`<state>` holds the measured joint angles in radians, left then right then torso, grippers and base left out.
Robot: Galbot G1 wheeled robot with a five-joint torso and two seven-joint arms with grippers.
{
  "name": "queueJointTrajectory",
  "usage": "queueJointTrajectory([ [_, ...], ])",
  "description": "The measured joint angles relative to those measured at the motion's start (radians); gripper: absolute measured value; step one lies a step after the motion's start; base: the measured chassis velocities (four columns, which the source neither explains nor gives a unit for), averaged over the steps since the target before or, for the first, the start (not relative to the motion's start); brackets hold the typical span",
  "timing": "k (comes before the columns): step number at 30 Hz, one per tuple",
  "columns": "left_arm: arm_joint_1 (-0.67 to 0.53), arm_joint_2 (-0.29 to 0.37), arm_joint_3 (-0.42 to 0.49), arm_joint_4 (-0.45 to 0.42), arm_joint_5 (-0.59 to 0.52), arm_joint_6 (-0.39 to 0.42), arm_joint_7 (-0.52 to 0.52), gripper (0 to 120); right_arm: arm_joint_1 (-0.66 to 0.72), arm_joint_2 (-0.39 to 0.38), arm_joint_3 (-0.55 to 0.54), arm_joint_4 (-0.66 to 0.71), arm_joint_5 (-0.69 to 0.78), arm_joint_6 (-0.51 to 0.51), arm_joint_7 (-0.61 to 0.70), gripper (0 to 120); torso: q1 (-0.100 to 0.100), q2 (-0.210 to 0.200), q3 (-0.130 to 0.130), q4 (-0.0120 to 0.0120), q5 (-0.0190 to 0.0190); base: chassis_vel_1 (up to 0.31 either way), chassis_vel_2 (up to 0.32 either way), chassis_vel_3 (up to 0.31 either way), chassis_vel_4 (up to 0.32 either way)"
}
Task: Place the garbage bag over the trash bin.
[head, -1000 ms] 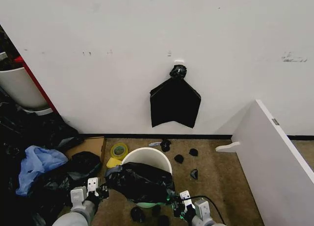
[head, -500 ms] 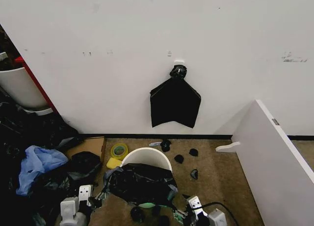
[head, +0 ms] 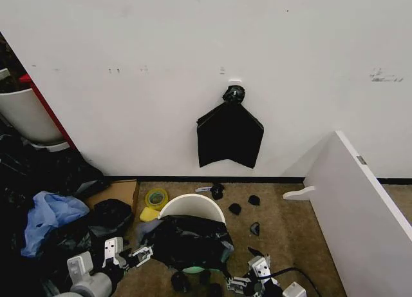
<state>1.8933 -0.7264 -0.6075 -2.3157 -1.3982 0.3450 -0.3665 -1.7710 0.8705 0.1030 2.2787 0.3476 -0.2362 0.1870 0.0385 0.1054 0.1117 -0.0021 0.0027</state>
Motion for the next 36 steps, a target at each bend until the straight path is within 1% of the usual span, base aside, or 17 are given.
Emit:
queueJointTrajectory([
  [1,0.0,0.0,0.0,0.0,0.0,0.0,0.0,100,0.0,0.0,0.0,0.0,0.0,0.0,0.0,100,0.0,0.0,0.0,0.0,0.0,0.0,0.0,0.0,0.0],
  [4,0.025,0.013,-0.061,-0.005,0.002,0.008,0.024,99,0.009,0.006,0.008,0.003,0.016,0.005,0.002,100,0.0,0.0,0.0,0.0001,0.0001,0.0,0.0,0.0,0.0],
  [7,0.021,0.001,-0.063,-0.016,0.052,-0.006,0.031,99,0.043,0.011,0.021,0.024,0.097,0.015,-0.001,100,0.0,0.0,0.0,0.0,-0.0001,0.0,0.0,0.0,0.0],
  [9,0.026,-0.018,-0.039,-0.035,0.152,-0.033,0.039,98,0.078,0.002,0.04,0.06,0.199,0.004,-0.016,100,0.0,0.0,0.0,0.0001,0.0,0.0,0.0,0.0,0.0],
  [10,0.026,-0.018,-0.039,-0.035,0.152,-0.033,0.039,98,0.078,0.002,0.04,0.06,0.199,0.004,-0.016,100,0.0,0.0,0.0,0.0001,0.0,0.0,0.0,0.0,0.0],
  [12,0.041,-0.034,-0.017,-0.047,0.251,-0.055,0.048,98,0.111,-0.017,0.057,0.088,0.302,-0.025,-0.03,100,0.0,0.0,0.0,0.0,-0.0001,0.0,0.0,0.0,0.0],
  [13,0.063,-0.045,0.002,-0.053,0.339,-0.082,0.061,98,0.154,-0.042,0.068,0.1,0.385,-0.06,-0.049,100,0.0,0.0,0.0,0.0,-0.0003,0.0,0.0,0.0,0.0],
  [16,0.121,-0.063,0.033,-0.063,0.506,-0.15,0.088,98,0.307,-0.095,0.055,0.06,0.54,-0.144,-0.077,100,0.0,0.0,0.0,0.0003,-0.0002,0.0,0.0,0.0,0.0],
  [17,0.121,-0.063,0.033,-0.063,0.506,-0.15,0.088,98,0.307,-0.095,0.055,0.06,0.54,-0.144,-0.077,100,0.0,0.0,0.0,0.0003,-0.0002,0.0,0.0,0.0,0.0],
  [19,0.141,-0.072,0.043,-0.068,0.567,-0.176,0.096,98,0.383,-0.105,0.03,0.016,0.591,-0.173,-0.078,100,0.0,0.0,0.0,0.0002,0.0,0.0,0.0,0.0,0.0],
  [21,0.175,-0.096,0.061,-0.076,0.676,-0.229,0.105,98,0.54,-0.108,-0.033,-0.077,0.662,-0.217,-0.078,100,0.0,0.0,0.0,0.0001,0.0006,0.0,0.0,0.0,0.0],
  [23,0.202,-0.129,0.079,-0.081,0.763,-0.269,0.109,98,0.719,-0.105,-0.141,-0.186,0.694,-0.255,-0.096,100,0.0,0.0,0.0,0.0007,0.0002,0.0,0.0,0.0,0.0],
  [24,0.202,-0.129,0.079,-0.081,0.763,-0.269,0.109,98,0.719,-0.105,-0.141,-0.186,0.694,-0.255,-0.096,100,0.0,0.0,0.0,0.0007,0.0002,0.0,0.0,0.0,0.0],
  [25,0.208,-0.143,0.085,-0.082,0.783,-0.281,0.108,98,0.765,-0.102,-0.176,-0.217,0.698,-0.265,-0.102,100,0.0,0.0,0.0,0.0007,0.0001,0.0,0.0,0.0,0.0],
  [28,0.223,-0.208,0.108,-0.082,0.834,-0.312,0.096,98,0.99,-0.059,-0.344,-0.362,0.715,-0.292,-0.106,100,0.0,0.0,0.0,0.0004,-0.0004,0.0,0.0,0.0,0.0],
  [31,0.228,-0.231,0.115,-0.082,0.856,-0.329,0.093,98,1.066,-0.036,-0.418,-0.428,0.708,-0.295,-0.107,100,0.0,0.0,0.0,0.0008,0.0,0.0,0.0,0.0,0.0],
  [36,0.24,-0.283,0.128,-0.067,0.928,-0.384,0.101,98,1.168,0.002,-0.532,-0.544,0.67,-0.299,-0.145,100,0.0,0.0,0.0,0.0003,0.0,0.0,0.0,0.0,0.0],
])
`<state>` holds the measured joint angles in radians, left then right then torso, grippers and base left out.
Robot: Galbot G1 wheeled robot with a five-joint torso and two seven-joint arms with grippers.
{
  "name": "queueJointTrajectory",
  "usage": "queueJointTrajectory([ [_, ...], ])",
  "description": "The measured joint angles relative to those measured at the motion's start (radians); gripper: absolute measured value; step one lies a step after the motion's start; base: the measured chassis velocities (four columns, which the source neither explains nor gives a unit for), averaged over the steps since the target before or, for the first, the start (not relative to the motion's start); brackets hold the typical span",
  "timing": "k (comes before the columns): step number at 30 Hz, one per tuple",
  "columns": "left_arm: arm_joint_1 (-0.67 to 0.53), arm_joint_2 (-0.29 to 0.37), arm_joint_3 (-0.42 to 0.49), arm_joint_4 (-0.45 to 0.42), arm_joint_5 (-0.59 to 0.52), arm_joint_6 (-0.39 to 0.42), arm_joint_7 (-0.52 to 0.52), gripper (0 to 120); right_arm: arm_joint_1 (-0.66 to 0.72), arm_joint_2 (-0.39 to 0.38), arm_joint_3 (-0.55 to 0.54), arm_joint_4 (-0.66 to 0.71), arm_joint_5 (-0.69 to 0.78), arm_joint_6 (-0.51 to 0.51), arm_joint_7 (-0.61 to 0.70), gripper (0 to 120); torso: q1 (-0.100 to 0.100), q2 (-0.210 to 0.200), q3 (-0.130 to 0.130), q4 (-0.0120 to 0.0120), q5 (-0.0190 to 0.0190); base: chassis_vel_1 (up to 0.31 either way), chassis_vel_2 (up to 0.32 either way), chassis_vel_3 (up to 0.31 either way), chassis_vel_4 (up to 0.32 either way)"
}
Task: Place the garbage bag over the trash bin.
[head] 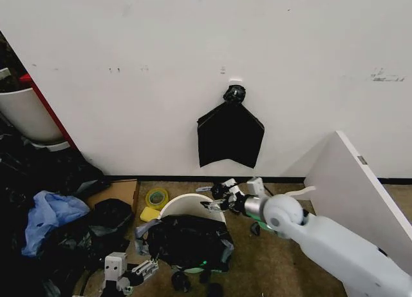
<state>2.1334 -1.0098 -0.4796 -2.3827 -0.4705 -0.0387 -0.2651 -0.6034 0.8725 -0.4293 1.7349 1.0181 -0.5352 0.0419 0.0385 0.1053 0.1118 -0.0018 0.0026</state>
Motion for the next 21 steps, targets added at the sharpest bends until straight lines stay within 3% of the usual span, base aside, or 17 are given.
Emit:
queueJointTrajectory([
  [6,0.007,-0.012,-0.006,0.015,0.036,-0.037,0.009,98,0.078,0.022,-0.126,-0.112,-0.076,0.021,-0.06,100,0.0,0.0,0.0,-0.0003,-0.0001,0.0,0.0,0.0,0.0],
  [10,-0.013,-0.015,-0.007,0.021,0.038,-0.038,0.013,98,0.096,0.053,-0.147,-0.171,-0.117,0.054,-0.094,97,0.0,0.0,0.0,0.0,0.0002,0.0,0.0,0.0,0.0],
  [21,-0.079,-0.01,0.012,0.026,0.046,-0.02,0.024,98,0.1,0.063,-0.138,-0.206,-0.129,0.073,-0.142,55,0.0,0.0,0.0,-0.0002,-0.0002,0.0,0.0,0.0,0.0],
])
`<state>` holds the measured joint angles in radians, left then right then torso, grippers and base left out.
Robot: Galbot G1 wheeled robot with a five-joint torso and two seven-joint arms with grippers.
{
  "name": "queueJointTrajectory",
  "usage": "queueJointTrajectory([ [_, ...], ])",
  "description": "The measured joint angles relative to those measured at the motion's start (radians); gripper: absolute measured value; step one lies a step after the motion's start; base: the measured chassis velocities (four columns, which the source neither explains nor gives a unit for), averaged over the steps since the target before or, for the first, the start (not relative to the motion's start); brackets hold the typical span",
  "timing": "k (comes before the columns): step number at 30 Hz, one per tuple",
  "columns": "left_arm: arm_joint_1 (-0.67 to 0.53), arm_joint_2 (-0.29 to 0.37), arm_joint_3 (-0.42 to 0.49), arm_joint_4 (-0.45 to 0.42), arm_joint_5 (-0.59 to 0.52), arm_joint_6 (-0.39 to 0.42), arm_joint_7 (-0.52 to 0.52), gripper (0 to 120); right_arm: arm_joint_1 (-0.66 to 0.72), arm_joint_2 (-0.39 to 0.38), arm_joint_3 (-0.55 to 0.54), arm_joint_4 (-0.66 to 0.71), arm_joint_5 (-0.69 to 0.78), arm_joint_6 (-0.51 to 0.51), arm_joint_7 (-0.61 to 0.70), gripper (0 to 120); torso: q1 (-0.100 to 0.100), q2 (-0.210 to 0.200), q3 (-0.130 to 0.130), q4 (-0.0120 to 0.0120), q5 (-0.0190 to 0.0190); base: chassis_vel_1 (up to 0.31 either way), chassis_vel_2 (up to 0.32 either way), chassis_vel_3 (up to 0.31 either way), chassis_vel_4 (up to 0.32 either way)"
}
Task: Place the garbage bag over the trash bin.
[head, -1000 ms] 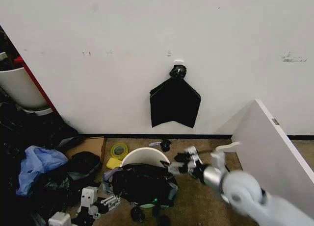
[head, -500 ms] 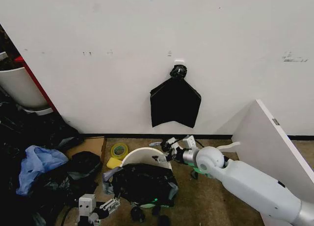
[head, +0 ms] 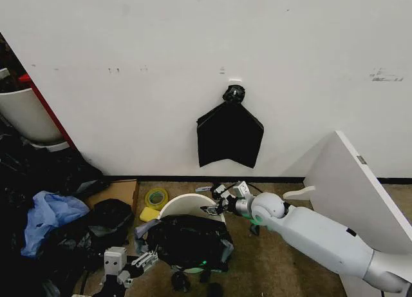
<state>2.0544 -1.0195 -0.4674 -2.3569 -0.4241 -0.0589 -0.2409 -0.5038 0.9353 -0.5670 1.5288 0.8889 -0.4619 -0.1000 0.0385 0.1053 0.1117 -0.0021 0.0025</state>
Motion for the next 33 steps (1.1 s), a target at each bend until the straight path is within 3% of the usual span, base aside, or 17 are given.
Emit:
queueJointTrajectory([
  [4,-0.006,0.003,0.003,0.0,0.001,0.002,0.0,98,0.0,0.0,0.002,-0.001,0.009,-0.002,-0.002,46,0.0,0.0,0.0,0.0,0.0001,0.0,0.0,0.0,0.0],
  [9,-0.019,0.014,0.012,0.009,0.014,0.003,-0.001,98,-0.005,-0.002,0.006,0.02,0.011,-0.012,0.015,22,0.0,0.0,0.0,0.0001,0.0,0.0,0.0,0.0,0.0],
  [11,-0.022,0.016,0.013,0.009,0.014,0.003,-0.001,98,-0.007,-0.001,0.006,0.024,0.01,-0.012,0.019,20,0.0,0.0,0.0,0.0,0.0,0.0,0.0,0.0,0.0],
  [15,-0.03,0.018,0.019,0.006,0.011,0.005,-0.004,98,-0.033,0.002,0.028,0.052,0.015,-0.013,0.048,3,0.0,0.0,0.0,0.0002,0.0002,0.0,0.0,0.0,0.0],
  [26,-0.084,0.026,0.017,0.004,-0.055,0.034,-0.013,98,-0.174,-0.056,0.248,0.221,0.158,-0.013,0.305,1,0.0,0.0,0.0,0.0003,0.0003,0.0,0.0,0.0,0.0],
  [30,-0.123,0.036,0.032,0.004,-0.071,0.056,-0.017,98,-0.289,-0.074,0.368,0.25,0.201,-0.022,0.438,1,0.0,0.0,0.0,0.0,0.0002,0.0,0.0,0.0,0.0],
  [33,-0.159,0.052,0.045,0.003,-0.088,0.079,-0.025,98,-0.421,-0.044,0.481,0.284,0.219,-0.022,0.571,1,0.0,0.0,0.0,-0.0002,0.0003,0.0,0.0,0.0,0.0],
])
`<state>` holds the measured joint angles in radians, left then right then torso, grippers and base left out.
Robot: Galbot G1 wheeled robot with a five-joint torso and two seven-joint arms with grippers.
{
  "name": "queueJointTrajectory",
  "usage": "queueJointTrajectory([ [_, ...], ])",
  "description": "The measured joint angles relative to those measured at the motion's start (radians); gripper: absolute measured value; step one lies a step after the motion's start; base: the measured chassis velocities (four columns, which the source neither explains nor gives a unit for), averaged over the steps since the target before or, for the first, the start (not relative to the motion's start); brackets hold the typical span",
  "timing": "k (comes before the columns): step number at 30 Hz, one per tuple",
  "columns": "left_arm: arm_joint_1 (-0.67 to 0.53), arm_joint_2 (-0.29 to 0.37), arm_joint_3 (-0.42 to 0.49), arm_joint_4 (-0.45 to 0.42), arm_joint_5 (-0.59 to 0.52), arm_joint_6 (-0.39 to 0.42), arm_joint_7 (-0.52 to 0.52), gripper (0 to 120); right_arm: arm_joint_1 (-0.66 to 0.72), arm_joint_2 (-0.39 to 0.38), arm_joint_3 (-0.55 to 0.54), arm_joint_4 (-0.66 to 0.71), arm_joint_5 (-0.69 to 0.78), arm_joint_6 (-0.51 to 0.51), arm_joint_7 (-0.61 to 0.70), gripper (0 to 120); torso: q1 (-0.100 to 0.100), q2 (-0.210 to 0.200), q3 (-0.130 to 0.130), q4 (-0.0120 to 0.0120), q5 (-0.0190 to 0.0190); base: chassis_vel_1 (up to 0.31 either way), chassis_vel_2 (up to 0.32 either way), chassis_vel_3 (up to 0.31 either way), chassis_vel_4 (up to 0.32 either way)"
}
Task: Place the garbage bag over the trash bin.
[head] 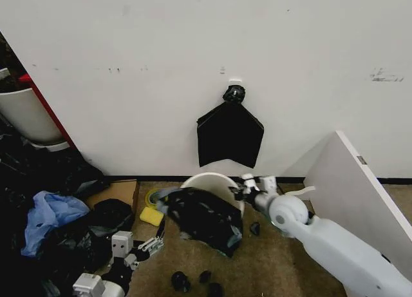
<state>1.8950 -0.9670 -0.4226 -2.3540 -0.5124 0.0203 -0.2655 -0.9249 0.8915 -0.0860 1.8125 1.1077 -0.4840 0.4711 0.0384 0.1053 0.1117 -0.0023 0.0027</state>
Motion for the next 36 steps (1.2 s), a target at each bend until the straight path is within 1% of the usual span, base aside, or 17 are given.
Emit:
queueJointTrajectory([
  [1,0.0,0.0,0.0,0.0,0.0,0.0,0.0,98,0.0,0.0,0.0,0.0,0.0,0.0,0.0,1,0.0,0.0,0.0,0.0,0.0,0.0,0.0,0.0,0.0],
  [3,-0.025,0.013,0.008,-0.002,-0.018,0.02,-0.009,98,-0.059,0.03,0.049,0.02,0.004,0.009,0.071,1,0.0,0.0,0.0,0.0001,-0.0001,0.0,0.0,0.0,0.0],
  [4,-0.048,0.028,0.015,-0.007,-0.045,0.048,-0.012,98,-0.098,0.058,0.078,0.035,0.005,0.025,0.123,1,0.0,0.0,0.0,0.0003,-0.0002,0.0,0.0,0.0,0.0],
  [5,-0.057,0.036,0.018,-0.013,-0.063,0.068,-0.013,98,-0.118,0.074,0.092,0.042,0.003,0.037,0.146,1,0.0,0.0,0.0,0.0003,-0.0002,0.0,0.0,0.0,0.0],
  [6,-0.057,0.036,0.018,-0.013,-0.063,0.068,-0.013,98,-0.118,0.074,0.092,0.042,0.003,0.037,0.146,1,0.0,0.0,0.0,0.0003,-0.0002,0.0,0.0,0.0,0.0],
  [9,-0.111,0.072,0.03,-0.042,-0.168,0.155,-0.024,98,-0.178,0.148,0.125,0.051,-0.033,0.116,0.214,1,0.0,0.0,0.0,0.0001,-0.0001,0.0,0.0,0.0,0.0],
  [12,-0.159,0.093,0.039,-0.049,-0.233,0.208,-0.051,98,-0.201,0.205,0.138,0.045,-0.045,0.155,0.287,1,0.0,0.0,0.0,0.0004,-0.0003,0.0,0.0,0.0,0.0],
  [13,-0.159,0.093,0.039,-0.049,-0.233,0.208,-0.051,98,-0.201,0.205,0.138,0.045,-0.045,0.155,0.287,1,0.0,0.0,0.0,0.0004,-0.0003,0.0,0.0,0.0,0.0],
  [19,-0.192,0.114,0.044,-0.044,-0.262,0.231,-0.063,97,-0.234,0.268,0.12,0.014,-0.107,0.218,0.311,1,0.0,0.0,0.0,0.0002,-0.0005,0.0,0.0,0.0,0.0],
  [25,-0.197,0.119,0.044,-0.025,-0.275,0.231,-0.068,97,-0.257,0.282,0.111,0.015,-0.139,0.229,0.308,1,0.0,0.0,0.0,0.0003,-0.0004,0.0,0.0,0.0,0.0],
  [28,-0.211,0.121,0.044,-0.02,-0.3,0.243,-0.079,97,-0.287,0.28,0.111,0.042,-0.145,0.228,0.307,13,0.0,0.0,0.0,0.0003,0.0,0.0,0.0,0.0,0.0],
  [29,-0.211,0.121,0.044,-0.02,-0.3,0.243,-0.079,97,-0.287,0.28,0.111,0.042,-0.145,0.228,0.307,13,0.0,0.0,0.0,0.0003,0.0,0.0,0.0,0.0,0.0],
  [30,-0.215,0.121,0.044,-0.02,-0.304,0.248,-0.083,97,-0.296,0.279,0.113,0.051,-0.147,0.228,0.307,16,0.0,0.0,0.0,0.0005,0.0,0.0,0.0,0.0,0.0],
  [32,-0.226,0.122,0.047,-0.019,-0.31,0.256,-0.089,97,-0.321,0.272,0.125,0.081,-0.151,0.231,0.307,26,0.0,0.0,0.0,0.0006,0.0003,0.0,0.0,0.0,0.0],
  [34,-0.236,0.124,0.05,-0.019,-0.317,0.262,-0.096,97,-0.338,0.265,0.137,0.105,-0.154,0.232,0.308,32,0.0,0.0,0.0,0.0006,0.0007,0.0,0.0,0.0,0.0],
  [35,-0.247,0.125,0.053,-0.019,-0.326,0.27,-0.101,97,-0.351,0.257,0.151,0.126,-0.161,0.234,0.308,38,0.0,0.0,0.0,0.0008,0.0002,0.0,0.0,0.0,0.0],
  [36,-0.247,0.125,0.053,-0.019,-0.326,0.27,-0.101,97,-0.351,0.257,0.151,0.126,-0.161,0.234,0.308,38,0.0,0.0,0.0,0.0008,0.0002,0.0,0.0,0.0,0.0],
])
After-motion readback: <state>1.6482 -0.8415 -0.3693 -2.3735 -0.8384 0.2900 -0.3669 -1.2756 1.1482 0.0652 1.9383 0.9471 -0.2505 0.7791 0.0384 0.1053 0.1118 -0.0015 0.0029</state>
